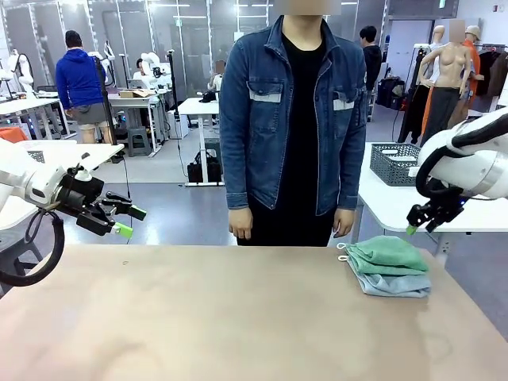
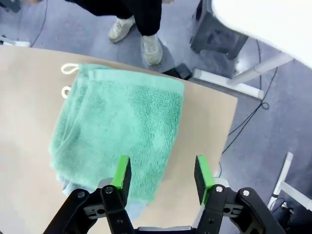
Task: Fold the towels and place them in the basket.
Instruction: Stack the folded Towel with hook on the right side of the table.
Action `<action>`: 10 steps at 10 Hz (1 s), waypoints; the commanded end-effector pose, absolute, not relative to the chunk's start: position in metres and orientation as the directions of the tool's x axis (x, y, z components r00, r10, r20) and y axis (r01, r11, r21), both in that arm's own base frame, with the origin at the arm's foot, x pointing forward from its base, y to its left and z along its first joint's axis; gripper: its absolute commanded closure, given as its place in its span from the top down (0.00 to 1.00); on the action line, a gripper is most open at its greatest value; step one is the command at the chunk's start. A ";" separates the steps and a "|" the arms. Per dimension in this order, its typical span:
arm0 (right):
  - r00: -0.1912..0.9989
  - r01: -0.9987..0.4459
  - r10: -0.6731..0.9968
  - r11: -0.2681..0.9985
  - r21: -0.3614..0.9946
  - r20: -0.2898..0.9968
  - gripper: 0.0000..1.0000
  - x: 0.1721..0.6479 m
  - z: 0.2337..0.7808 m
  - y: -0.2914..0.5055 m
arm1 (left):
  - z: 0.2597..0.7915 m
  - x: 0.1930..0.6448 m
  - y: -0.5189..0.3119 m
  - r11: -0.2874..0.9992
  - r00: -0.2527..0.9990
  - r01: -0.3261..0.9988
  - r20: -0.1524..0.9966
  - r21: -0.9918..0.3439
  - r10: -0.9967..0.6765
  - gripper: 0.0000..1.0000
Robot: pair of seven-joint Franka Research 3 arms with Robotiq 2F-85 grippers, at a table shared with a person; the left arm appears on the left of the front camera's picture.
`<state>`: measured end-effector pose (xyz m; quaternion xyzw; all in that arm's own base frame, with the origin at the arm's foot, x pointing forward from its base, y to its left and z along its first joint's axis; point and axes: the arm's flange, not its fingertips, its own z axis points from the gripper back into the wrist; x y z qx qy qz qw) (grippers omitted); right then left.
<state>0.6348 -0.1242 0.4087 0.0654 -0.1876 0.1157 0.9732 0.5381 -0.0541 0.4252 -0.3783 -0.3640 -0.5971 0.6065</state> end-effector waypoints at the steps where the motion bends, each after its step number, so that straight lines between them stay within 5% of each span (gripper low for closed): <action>1: 0.901 -0.234 0.188 0.969 0.074 0.390 0.66 0.593 0.474 -0.122 | 0.426 0.538 -0.054 0.001 0.020 1.000 0.893 -0.022 -0.449 1.00; 5: 0.893 -0.107 0.046 0.988 0.112 0.448 0.66 0.495 0.639 -0.125 | 0.426 0.538 -0.054 0.001 0.020 1.000 0.893 -0.022 -0.449 1.00; 10: 0.890 -0.101 0.034 0.987 0.123 0.455 0.66 0.417 0.686 -0.097 | 0.426 0.538 -0.054 0.001 0.020 1.000 0.893 -0.022 -0.449 1.00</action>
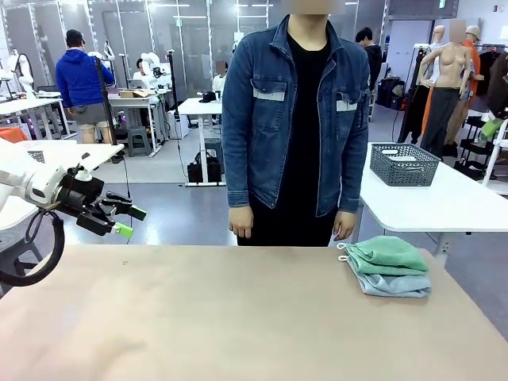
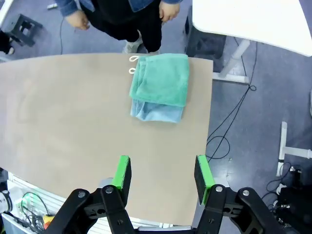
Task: Fold the towels and place them in the basket.
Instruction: Stack the folded Towel with hook on the right side of the table.
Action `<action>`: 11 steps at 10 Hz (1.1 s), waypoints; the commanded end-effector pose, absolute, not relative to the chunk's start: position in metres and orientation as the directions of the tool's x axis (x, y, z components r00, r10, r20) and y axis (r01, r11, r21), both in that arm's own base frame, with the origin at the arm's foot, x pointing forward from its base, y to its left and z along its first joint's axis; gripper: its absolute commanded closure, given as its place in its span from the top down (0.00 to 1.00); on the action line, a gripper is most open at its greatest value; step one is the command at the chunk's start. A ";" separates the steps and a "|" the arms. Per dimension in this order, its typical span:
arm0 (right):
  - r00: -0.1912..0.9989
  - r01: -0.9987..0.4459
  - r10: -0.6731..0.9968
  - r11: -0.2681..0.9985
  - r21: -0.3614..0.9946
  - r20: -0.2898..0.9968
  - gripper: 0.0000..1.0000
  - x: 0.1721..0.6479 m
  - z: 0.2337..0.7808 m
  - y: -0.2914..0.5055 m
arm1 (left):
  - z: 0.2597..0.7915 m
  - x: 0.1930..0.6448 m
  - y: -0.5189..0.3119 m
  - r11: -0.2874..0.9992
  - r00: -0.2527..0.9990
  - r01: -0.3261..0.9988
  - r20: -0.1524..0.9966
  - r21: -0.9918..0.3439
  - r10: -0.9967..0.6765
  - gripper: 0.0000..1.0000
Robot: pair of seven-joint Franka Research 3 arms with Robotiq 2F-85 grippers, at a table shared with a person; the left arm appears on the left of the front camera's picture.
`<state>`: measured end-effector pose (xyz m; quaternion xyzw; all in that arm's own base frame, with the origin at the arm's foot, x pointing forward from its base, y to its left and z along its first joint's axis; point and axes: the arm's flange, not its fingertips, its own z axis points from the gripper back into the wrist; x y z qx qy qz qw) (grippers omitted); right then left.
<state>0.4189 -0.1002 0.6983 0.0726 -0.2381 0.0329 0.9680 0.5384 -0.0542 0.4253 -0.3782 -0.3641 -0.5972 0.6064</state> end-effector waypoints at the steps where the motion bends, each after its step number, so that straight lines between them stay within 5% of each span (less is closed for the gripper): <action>1: 0.880 -0.119 0.057 0.988 0.102 0.472 0.66 0.417 0.682 -0.096 | 0.426 0.538 -0.054 0.001 0.020 1.000 0.893 -0.022 -0.449 1.00; 11: 0.884 -0.098 0.029 0.987 0.125 0.466 0.66 0.419 0.698 -0.100 | 0.426 0.538 -0.054 0.001 0.020 1.000 0.893 -0.022 -0.449 1.00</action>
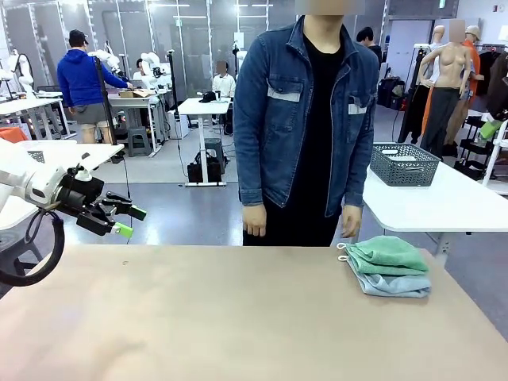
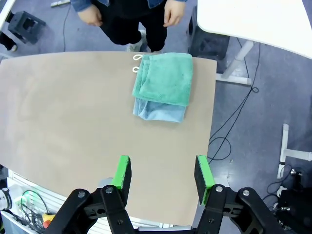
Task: Fold the towels and place them in the basket.
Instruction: Stack the folded Towel with hook on the right side of the table.
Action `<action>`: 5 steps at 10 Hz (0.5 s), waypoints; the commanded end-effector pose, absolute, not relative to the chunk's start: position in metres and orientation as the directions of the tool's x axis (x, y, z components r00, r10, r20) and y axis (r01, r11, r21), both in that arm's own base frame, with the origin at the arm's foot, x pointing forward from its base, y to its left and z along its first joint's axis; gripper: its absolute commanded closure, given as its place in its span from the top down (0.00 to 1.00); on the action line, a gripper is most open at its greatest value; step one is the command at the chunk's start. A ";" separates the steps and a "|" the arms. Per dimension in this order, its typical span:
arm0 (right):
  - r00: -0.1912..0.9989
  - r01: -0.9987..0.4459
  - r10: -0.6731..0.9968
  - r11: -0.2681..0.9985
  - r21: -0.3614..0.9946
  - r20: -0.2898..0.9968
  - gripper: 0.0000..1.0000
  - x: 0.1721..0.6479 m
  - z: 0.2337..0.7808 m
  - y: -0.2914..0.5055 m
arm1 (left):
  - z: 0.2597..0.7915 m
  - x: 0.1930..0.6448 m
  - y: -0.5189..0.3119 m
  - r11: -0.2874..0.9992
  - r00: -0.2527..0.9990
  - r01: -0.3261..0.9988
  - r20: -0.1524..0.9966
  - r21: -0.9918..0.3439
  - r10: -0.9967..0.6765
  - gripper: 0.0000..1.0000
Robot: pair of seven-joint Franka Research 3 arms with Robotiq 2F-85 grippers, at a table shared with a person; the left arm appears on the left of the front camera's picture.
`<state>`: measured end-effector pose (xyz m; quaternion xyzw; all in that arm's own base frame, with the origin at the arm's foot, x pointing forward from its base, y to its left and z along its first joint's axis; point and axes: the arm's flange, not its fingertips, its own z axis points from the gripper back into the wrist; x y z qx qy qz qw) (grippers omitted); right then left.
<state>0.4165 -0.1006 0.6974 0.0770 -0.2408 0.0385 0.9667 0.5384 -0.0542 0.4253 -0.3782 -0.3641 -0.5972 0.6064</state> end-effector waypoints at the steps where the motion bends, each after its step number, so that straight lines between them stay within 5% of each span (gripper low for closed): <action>1: 0.884 -0.098 0.029 0.987 0.125 0.466 0.66 0.419 0.698 -0.100 | 0.426 0.538 -0.054 0.001 0.020 1.000 0.893 -0.022 -0.449 1.00; 5: 0.884 -0.098 0.029 0.987 0.125 0.466 0.66 0.419 0.698 -0.100 | 0.426 0.538 -0.054 0.001 0.020 1.000 0.893 -0.022 -0.449 1.00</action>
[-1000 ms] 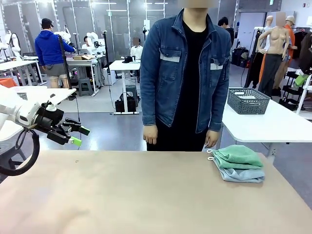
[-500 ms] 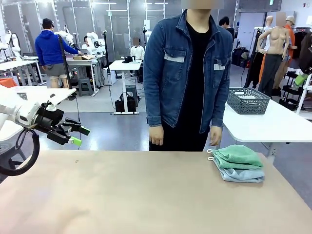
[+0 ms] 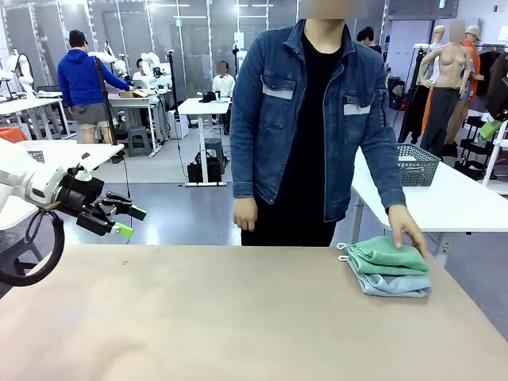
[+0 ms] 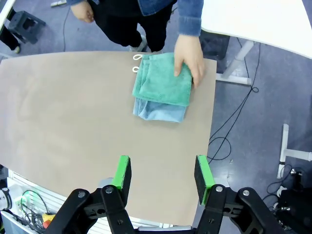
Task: Fold the towels and place them in the basket.
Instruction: Stack the folded Towel with hook on the right side of the table.
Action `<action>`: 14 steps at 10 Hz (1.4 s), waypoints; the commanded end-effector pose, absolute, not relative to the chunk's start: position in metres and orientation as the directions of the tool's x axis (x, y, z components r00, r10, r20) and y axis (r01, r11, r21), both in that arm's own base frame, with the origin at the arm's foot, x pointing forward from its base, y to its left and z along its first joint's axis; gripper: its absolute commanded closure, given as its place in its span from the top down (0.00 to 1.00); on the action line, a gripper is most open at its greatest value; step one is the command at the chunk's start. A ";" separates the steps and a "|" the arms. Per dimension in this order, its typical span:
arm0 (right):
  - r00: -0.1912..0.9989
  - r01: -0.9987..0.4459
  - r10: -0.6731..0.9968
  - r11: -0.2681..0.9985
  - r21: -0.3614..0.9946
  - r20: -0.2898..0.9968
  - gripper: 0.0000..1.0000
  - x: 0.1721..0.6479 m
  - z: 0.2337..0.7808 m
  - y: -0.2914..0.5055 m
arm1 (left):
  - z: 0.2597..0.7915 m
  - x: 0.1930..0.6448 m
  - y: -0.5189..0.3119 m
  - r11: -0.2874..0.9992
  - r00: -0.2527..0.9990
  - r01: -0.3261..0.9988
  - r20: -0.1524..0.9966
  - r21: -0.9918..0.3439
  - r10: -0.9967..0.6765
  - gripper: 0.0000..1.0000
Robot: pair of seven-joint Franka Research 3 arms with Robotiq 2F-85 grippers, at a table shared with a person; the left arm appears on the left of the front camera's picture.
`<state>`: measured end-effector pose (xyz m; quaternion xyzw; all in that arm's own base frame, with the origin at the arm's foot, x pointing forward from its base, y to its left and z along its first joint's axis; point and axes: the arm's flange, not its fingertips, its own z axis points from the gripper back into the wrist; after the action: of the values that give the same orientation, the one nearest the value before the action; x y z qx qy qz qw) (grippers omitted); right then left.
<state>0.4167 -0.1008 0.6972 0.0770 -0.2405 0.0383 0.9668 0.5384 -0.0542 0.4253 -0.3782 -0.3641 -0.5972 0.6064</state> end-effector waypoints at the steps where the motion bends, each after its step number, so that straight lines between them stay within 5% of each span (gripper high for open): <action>1: 0.884 -0.098 0.029 0.987 0.125 0.466 0.66 0.419 0.698 -0.100 | 0.426 0.538 -0.054 0.001 0.020 1.000 0.893 -0.022 -0.449 1.00; 14: 0.884 -0.098 0.029 0.987 0.125 0.466 0.66 0.419 0.698 -0.100 | 0.426 0.538 -0.054 0.001 0.020 1.000 0.893 -0.022 -0.449 1.00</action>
<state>0.4174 -0.1011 0.6983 0.0764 -0.2414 0.0384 0.9667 0.5384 -0.0542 0.4253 -0.3782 -0.3641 -0.5972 0.6064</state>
